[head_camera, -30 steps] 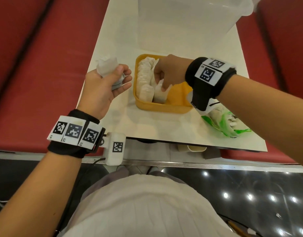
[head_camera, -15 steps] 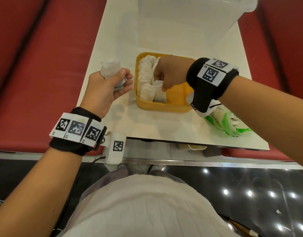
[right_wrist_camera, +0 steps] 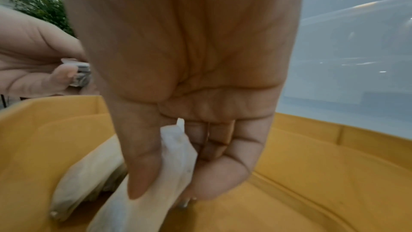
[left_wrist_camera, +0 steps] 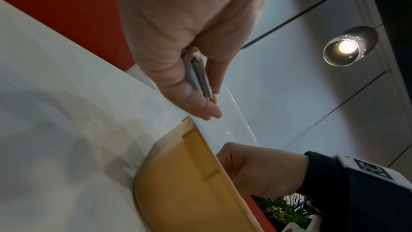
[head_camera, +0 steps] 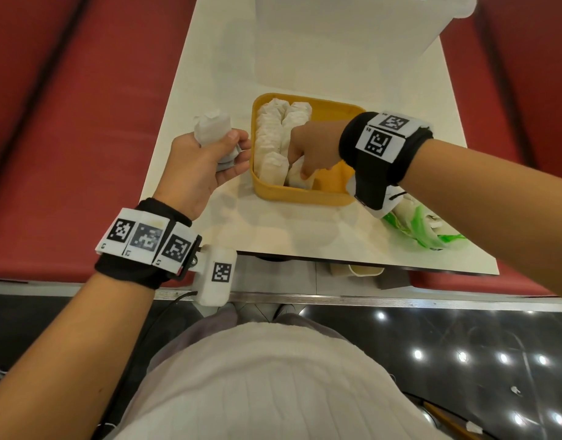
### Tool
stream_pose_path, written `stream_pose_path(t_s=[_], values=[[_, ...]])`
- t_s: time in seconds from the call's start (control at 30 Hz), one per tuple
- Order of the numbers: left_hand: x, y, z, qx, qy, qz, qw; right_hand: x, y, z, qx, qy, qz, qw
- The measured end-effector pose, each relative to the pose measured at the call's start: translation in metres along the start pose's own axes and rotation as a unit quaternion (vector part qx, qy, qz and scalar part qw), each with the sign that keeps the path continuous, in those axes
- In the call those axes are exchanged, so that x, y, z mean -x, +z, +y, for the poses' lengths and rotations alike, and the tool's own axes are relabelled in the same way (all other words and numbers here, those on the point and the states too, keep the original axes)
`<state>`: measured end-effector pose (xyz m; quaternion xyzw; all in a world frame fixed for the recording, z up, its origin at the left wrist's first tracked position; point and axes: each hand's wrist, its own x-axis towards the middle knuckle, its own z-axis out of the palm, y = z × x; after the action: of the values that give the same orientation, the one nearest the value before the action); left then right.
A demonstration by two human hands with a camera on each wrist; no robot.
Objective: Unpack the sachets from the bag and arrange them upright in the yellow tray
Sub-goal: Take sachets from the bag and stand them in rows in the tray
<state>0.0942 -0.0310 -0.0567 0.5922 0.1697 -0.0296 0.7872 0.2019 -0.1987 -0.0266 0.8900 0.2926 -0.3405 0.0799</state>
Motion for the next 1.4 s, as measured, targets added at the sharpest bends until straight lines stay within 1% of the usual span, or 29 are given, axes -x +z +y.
stream_pose_path(t_s=[0.13, 0.23, 0.33, 0.57, 0.7, 0.87, 1.03, 1.2, 1.3, 1.37, 1.4], values=[[0.002, 0.002, -0.001, -0.006, -0.010, -0.008, 1.000, 0.003, -0.007, 0.007, -0.052, 0.011, 0.067, 0.996], [0.003, 0.003, -0.001, -0.002, -0.014, -0.010, 1.000, 0.008, -0.012, 0.012, -0.059, 0.024, 0.105, 0.992], [0.004, 0.004, -0.001, 0.001, -0.015, -0.013, 1.000, 0.012, -0.011, 0.014, -0.076, 0.029, 0.103, 0.991], [0.006, 0.006, -0.001, 0.003, -0.019, -0.016, 1.000, 0.009, -0.012, 0.008, -0.091, 0.014, 0.117, 0.989], [0.007, 0.005, -0.003, 0.005, -0.025, -0.016, 1.000, 0.009, -0.014, 0.009, -0.111, 0.023, 0.101, 0.988], [0.008, 0.004, -0.002, 0.009, -0.033, -0.018, 0.999, 0.008, -0.013, 0.005, -0.119, 0.017, 0.092, 0.989], [0.009, 0.004, -0.002, 0.013, -0.040, -0.021, 0.999, 0.006, -0.015, 0.003, -0.124, 0.027, 0.108, 0.986], [0.010, 0.004, -0.002, 0.018, -0.045, -0.024, 0.999, 0.008, -0.016, 0.004, -0.118, 0.040, 0.094, 0.988], [0.010, 0.004, -0.002, 0.017, -0.043, -0.024, 0.999, 0.014, -0.024, 0.000, -0.128, 0.032, 0.141, 0.981], [0.010, 0.005, -0.002, 0.016, -0.043, -0.024, 0.999, 0.015, -0.028, -0.008, -0.094, 0.005, 0.170, 0.981], [0.010, 0.005, -0.002, 0.016, -0.044, -0.024, 0.999, 0.015, -0.028, -0.013, -0.070, -0.006, 0.171, 0.983]])
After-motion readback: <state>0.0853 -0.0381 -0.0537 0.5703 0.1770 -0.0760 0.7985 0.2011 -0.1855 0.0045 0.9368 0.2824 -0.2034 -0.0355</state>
